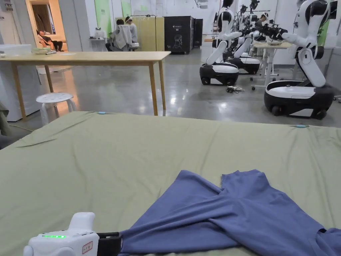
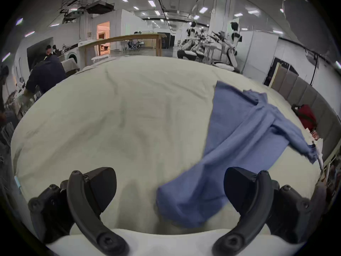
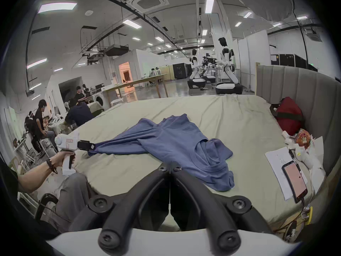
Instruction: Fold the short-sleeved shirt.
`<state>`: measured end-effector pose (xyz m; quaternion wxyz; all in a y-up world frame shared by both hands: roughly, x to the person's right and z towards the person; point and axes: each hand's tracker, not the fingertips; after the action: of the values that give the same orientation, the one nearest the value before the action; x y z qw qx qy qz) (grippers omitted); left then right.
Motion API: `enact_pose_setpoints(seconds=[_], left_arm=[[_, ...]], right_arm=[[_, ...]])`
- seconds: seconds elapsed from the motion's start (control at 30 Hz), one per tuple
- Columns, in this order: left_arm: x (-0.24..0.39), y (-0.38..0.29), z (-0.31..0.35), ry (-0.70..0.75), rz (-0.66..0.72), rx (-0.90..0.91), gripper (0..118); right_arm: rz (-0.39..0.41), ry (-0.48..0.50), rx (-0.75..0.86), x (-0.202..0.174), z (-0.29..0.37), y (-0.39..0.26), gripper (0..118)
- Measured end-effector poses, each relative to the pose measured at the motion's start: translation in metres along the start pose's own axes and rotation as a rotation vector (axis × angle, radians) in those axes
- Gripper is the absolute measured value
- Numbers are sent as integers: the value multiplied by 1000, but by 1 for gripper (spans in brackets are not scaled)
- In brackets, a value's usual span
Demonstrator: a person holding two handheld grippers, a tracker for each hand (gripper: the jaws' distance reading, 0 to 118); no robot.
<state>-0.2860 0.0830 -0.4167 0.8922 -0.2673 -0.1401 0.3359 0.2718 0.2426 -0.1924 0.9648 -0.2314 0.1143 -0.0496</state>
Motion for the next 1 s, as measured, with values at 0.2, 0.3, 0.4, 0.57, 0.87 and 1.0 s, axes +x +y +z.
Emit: enact_pose_setpoints(seconds=[0.2,0.3,0.4,0.57,0.87,1.0], left_arm=[[1,-15,13,-33,9,47,37],[7,-23,19,-56,-12,58,4],[9,-28,22,-59,-30,98,1],[-7,-14,38,333,-499,-120,1],[21,-3,55,282,-495,-66,1],[30,-2,59,249,-487,-52,1]], right_arm=[[-4,-38,-7,6,5,2,1],[-18,-43,-11,8,3,1,1],[-12,-48,-16,8,0,1,1],[15,-38,-34,13,-15,9,1],[237,-60,-92,44,-170,100,1],[228,-32,-188,80,-288,131,54]])
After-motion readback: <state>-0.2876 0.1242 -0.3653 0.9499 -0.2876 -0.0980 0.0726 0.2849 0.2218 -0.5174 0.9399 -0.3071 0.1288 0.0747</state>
